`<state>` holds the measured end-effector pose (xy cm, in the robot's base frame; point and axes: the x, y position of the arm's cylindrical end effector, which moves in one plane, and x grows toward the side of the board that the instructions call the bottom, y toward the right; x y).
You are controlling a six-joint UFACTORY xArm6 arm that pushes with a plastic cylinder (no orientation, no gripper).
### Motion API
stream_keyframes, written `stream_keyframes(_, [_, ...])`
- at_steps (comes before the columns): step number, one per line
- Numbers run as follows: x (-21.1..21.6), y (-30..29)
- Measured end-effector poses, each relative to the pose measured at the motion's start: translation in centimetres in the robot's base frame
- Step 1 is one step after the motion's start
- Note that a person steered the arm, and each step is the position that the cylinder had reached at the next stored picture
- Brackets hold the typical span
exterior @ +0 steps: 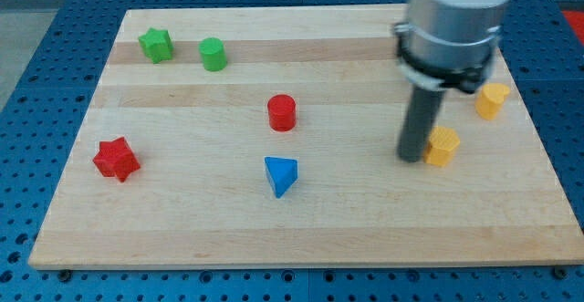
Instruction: Move the yellow hexagon into the bottom side of the yellow heart
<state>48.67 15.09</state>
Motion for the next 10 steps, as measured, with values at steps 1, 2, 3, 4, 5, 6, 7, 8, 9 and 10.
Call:
stream_keyframes(1, [-0.9, 6.4])
stream_keyframes(2, [0.7, 4.4])
stream_keyframes(3, [5.4, 1.5])
stream_keyframes(4, [8.5, 5.2])
stream_keyframes(5, [6.9, 10.2])
stream_keyframes(6, [3.9, 11.7])
stream_keyframes(7, [2.5, 11.9])
stream_keyframes(8, [1.2, 12.2])
stream_keyframes(9, [0.6, 12.2])
stream_keyframes(10, [2.8, 12.2])
